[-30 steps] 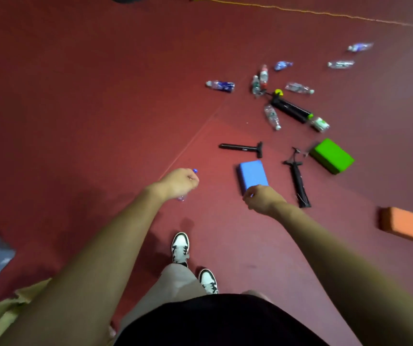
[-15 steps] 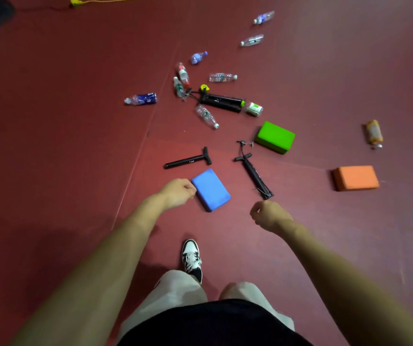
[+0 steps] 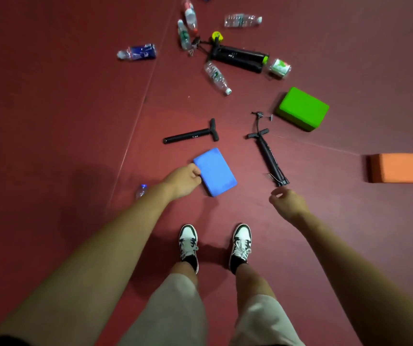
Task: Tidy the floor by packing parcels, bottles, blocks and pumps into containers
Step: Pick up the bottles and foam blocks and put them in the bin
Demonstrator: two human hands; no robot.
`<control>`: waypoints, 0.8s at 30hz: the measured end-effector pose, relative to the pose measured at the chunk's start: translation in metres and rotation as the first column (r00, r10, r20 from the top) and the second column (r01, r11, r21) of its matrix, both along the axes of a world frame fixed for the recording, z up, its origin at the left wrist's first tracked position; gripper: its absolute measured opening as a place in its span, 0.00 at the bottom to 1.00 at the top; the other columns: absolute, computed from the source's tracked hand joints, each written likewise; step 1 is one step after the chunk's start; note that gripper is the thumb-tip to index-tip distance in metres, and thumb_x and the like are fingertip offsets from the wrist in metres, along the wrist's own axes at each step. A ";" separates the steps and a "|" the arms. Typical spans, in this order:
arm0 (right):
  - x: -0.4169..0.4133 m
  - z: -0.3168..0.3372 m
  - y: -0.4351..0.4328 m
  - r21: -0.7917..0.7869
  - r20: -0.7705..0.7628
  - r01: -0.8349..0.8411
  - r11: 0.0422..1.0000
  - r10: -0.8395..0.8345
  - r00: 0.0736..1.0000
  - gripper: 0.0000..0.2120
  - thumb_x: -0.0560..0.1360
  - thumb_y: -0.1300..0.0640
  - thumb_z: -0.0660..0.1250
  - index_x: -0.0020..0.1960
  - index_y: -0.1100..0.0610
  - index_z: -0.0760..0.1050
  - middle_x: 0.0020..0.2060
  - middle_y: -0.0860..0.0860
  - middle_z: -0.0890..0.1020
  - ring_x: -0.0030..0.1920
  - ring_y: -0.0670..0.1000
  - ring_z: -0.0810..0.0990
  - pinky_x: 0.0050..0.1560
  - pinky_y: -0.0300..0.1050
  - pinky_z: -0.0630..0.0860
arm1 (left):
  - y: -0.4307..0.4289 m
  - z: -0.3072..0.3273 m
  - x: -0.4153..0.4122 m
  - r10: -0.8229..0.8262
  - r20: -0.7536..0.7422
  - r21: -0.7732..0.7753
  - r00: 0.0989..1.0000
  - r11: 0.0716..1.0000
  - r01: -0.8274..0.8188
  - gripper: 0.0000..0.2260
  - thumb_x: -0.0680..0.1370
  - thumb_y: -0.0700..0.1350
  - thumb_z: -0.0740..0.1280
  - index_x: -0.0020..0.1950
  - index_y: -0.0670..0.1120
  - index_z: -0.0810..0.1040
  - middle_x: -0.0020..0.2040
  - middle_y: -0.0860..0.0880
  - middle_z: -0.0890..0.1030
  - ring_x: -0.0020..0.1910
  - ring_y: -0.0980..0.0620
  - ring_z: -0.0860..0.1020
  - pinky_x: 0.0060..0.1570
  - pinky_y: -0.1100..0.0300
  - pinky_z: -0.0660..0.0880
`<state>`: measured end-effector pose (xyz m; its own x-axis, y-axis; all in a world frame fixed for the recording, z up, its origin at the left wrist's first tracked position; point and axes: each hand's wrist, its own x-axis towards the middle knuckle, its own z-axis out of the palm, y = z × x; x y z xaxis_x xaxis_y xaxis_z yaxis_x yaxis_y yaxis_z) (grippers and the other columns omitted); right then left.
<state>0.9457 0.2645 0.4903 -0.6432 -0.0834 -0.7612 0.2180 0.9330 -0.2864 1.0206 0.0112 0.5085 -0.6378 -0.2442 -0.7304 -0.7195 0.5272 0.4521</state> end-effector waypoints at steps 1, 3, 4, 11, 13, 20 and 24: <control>-0.006 -0.016 -0.001 0.000 0.010 0.004 1.000 -0.004 1.000 0.15 0.76 0.55 0.62 0.62 0.56 0.74 0.55 0.59 0.81 0.57 0.59 0.77 0.53 0.45 0.71 | -0.002 -0.017 -0.003 0.030 0.009 -0.016 1.000 0.999 -0.030 0.13 0.79 0.41 0.60 0.63 0.41 0.72 0.59 0.42 0.77 0.56 0.46 0.76 0.55 0.60 0.68; -0.017 -0.051 -0.008 0.007 0.009 0.004 1.000 -0.004 1.000 0.17 0.76 0.54 0.63 0.64 0.57 0.72 0.56 0.58 0.80 0.57 0.59 0.77 0.54 0.45 0.70 | -0.010 -0.053 -0.005 0.101 0.002 -0.075 0.995 0.992 -0.100 0.16 0.79 0.44 0.61 0.67 0.42 0.69 0.63 0.43 0.74 0.61 0.45 0.73 0.58 0.60 0.66; -0.021 -0.069 -0.014 0.012 -0.011 0.010 1.000 -0.010 1.000 0.18 0.76 0.54 0.64 0.65 0.57 0.70 0.57 0.58 0.80 0.58 0.59 0.76 0.55 0.46 0.70 | -0.015 -0.073 -0.004 0.149 -0.008 -0.101 0.989 0.984 -0.149 0.17 0.79 0.45 0.61 0.68 0.43 0.68 0.65 0.43 0.73 0.63 0.45 0.72 0.60 0.60 0.66; 0.001 -0.248 -0.069 -0.060 -0.145 0.095 0.994 -0.103 0.984 0.25 0.74 0.54 0.68 0.68 0.61 0.68 0.63 0.61 0.73 0.66 0.61 0.68 0.66 0.51 0.63 | -0.063 -0.243 0.033 0.336 0.023 -0.306 0.941 0.899 -0.314 0.22 0.80 0.54 0.57 0.72 0.48 0.64 0.70 0.46 0.68 0.69 0.44 0.68 0.65 0.52 0.64; 0.010 -0.304 -0.087 -0.032 -0.136 0.069 0.997 -0.073 0.988 0.28 0.74 0.53 0.68 0.70 0.61 0.65 0.65 0.62 0.70 0.67 0.62 0.65 0.67 0.51 0.59 | -0.081 -0.299 0.054 0.382 0.001 -0.360 0.924 0.862 -0.356 0.22 0.79 0.54 0.58 0.71 0.46 0.65 0.70 0.43 0.68 0.69 0.42 0.66 0.66 0.50 0.63; -0.012 -0.467 -0.135 -0.013 -0.316 0.094 0.995 -0.093 0.944 0.31 0.74 0.50 0.69 0.71 0.60 0.63 0.68 0.62 0.67 0.69 0.63 0.63 0.66 0.53 0.58 | -0.154 -0.476 0.120 0.628 -0.070 -0.423 0.775 0.685 -0.593 0.25 0.76 0.57 0.63 0.68 0.43 0.70 0.67 0.37 0.71 0.67 0.38 0.67 0.69 0.49 0.60; -0.046 -0.510 -0.153 -0.079 -0.341 0.152 0.985 -0.170 0.925 0.36 0.72 0.43 0.69 0.73 0.56 0.61 0.70 0.58 0.67 0.71 0.60 0.64 0.69 0.57 0.61 | -0.179 -0.528 0.138 0.678 -0.069 -0.482 0.732 0.620 -0.619 0.31 0.73 0.62 0.65 0.70 0.48 0.65 0.71 0.42 0.65 0.71 0.39 0.62 0.69 0.44 0.57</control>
<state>0.9001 0.1119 -0.0200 -0.8730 0.0113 -0.4875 0.2438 0.8759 -0.4163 1.1591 -0.1680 -0.0197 -0.1086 -0.8726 -0.4762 -0.9815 0.0179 0.1909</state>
